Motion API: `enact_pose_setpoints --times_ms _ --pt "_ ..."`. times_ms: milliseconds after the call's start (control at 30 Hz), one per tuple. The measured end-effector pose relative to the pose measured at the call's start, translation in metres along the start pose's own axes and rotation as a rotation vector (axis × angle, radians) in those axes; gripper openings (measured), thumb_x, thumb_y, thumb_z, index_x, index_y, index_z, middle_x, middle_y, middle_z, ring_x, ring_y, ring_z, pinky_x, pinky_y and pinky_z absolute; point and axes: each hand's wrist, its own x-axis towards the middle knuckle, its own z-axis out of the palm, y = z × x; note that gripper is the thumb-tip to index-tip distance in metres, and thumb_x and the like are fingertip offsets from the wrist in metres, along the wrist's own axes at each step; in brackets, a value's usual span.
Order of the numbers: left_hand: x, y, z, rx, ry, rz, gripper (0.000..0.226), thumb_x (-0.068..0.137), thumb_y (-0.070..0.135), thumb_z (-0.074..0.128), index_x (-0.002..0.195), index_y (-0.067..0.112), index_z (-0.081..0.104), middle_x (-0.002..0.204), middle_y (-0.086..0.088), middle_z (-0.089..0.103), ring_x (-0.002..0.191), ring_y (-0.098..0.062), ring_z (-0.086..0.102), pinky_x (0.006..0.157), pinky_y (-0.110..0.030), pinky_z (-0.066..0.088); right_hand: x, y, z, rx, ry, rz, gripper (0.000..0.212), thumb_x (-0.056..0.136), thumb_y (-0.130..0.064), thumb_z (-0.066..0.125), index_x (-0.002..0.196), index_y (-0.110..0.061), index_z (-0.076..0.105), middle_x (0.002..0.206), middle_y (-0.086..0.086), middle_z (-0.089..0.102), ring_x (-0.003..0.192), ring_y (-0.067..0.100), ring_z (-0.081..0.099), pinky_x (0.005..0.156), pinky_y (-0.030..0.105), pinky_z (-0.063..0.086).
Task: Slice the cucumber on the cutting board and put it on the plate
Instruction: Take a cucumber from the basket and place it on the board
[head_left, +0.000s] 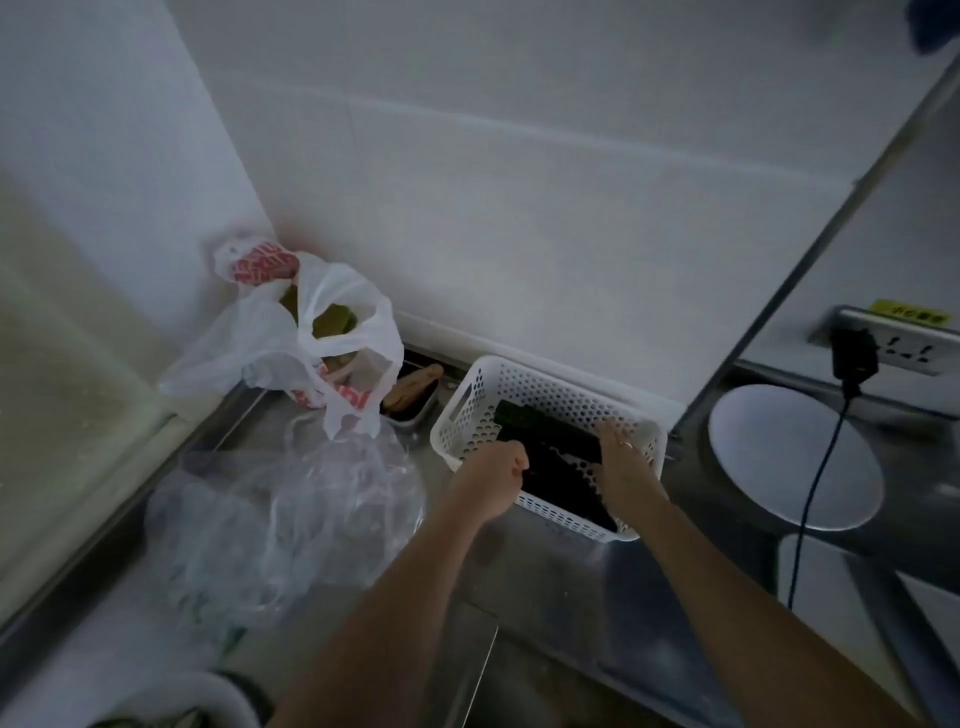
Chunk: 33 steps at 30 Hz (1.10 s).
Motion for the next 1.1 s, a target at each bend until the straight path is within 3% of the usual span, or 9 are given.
enact_pose_setpoints --times_ms 167,333,433,500,567,667,767,900,1100 --pt "0.005 0.000 0.005 -0.088 0.000 -0.074 0.028 0.097 0.006 0.037 0.110 0.012 0.061 0.090 -0.002 0.056 0.059 -0.007 0.045 0.046 -0.018 0.032 0.005 -0.005 0.003 -0.123 -0.009 0.113 0.061 0.095 -0.022 0.052 0.145 -0.008 0.019 0.145 0.022 0.027 0.134 0.040 0.028 0.109 0.049 0.028" --pt "0.013 0.007 0.003 -0.171 0.063 -0.115 0.023 0.096 0.010 0.042 0.098 0.013 0.065 0.088 0.005 0.056 0.076 -0.007 0.050 0.063 -0.020 0.038 -0.003 -0.010 0.000 -0.055 0.063 0.100 0.045 0.090 0.004 0.044 0.133 -0.005 0.031 0.135 0.020 0.041 0.122 0.037 0.042 0.099 0.044 0.040" --pt "0.014 0.019 0.003 -0.338 0.220 -0.186 0.021 0.093 0.010 0.045 0.087 0.005 0.064 0.068 0.002 0.052 0.061 -0.009 0.047 0.049 -0.014 0.033 -0.019 -0.011 -0.007 -0.010 0.118 0.043 0.047 0.088 0.008 0.041 0.132 -0.005 0.031 0.125 0.017 0.049 0.115 0.033 0.049 0.100 0.041 0.038" --pt "0.005 0.025 0.003 -0.193 0.445 -0.052 0.006 0.085 0.008 0.054 0.084 0.005 0.058 0.071 0.002 0.049 0.065 -0.013 0.047 0.054 -0.010 0.036 -0.036 -0.007 -0.012 0.074 0.150 0.016 0.044 0.092 0.003 0.044 0.133 -0.006 0.031 0.122 0.016 0.052 0.111 0.030 0.052 0.094 0.039 0.043" --pt "-0.004 0.030 0.008 0.276 0.641 0.279 0.030 0.071 0.012 0.066 0.099 0.008 0.056 0.096 -0.006 0.056 0.091 -0.022 0.052 0.080 -0.029 0.047 -0.055 0.003 -0.021 0.137 0.198 -0.013 0.038 0.096 -0.010 0.048 0.131 -0.010 0.035 0.122 0.013 0.055 0.107 0.029 0.055 0.089 0.038 0.046" --pt "-0.008 0.057 0.016 0.693 0.485 0.665 0.061 0.059 0.028 0.075 0.114 0.009 0.058 0.113 -0.007 0.060 0.108 -0.027 0.055 0.101 -0.046 0.041 -0.091 0.021 -0.042 0.221 0.185 -0.047 0.033 0.097 -0.021 0.049 0.128 -0.013 0.041 0.118 0.011 0.057 0.106 0.028 0.057 0.088 0.038 0.048" --pt "-0.009 0.094 0.029 0.772 0.241 0.786 0.049 0.059 0.037 0.077 0.098 0.012 0.064 0.091 -0.004 0.066 0.089 -0.027 0.063 0.090 -0.041 0.046 -0.129 0.051 -0.055 0.239 0.134 -0.033 0.033 0.096 -0.017 0.049 0.128 -0.013 0.044 0.118 0.012 0.057 0.108 0.028 0.056 0.087 0.034 0.043" --pt "-0.025 0.144 0.066 0.781 0.047 0.838 0.034 0.083 0.036 0.060 0.102 0.009 0.052 0.093 -0.009 0.064 0.082 -0.031 0.063 0.061 -0.034 0.039 -0.174 0.103 -0.057 0.210 0.160 0.051 0.035 0.094 -0.019 0.053 0.128 -0.017 0.047 0.122 0.007 0.058 0.111 0.026 0.056 0.087 0.032 0.041" --pt "-0.045 0.190 0.137 0.687 -0.051 0.830 0.041 0.090 0.048 0.052 0.109 0.013 0.047 0.104 -0.007 0.063 0.089 -0.027 0.063 0.064 -0.032 0.043 -0.236 0.187 -0.042 0.161 0.224 0.312 0.062 0.093 -0.044 0.053 0.146 -0.030 0.025 0.150 -0.006 0.032 0.137 0.020 0.031 0.108 0.039 0.025"
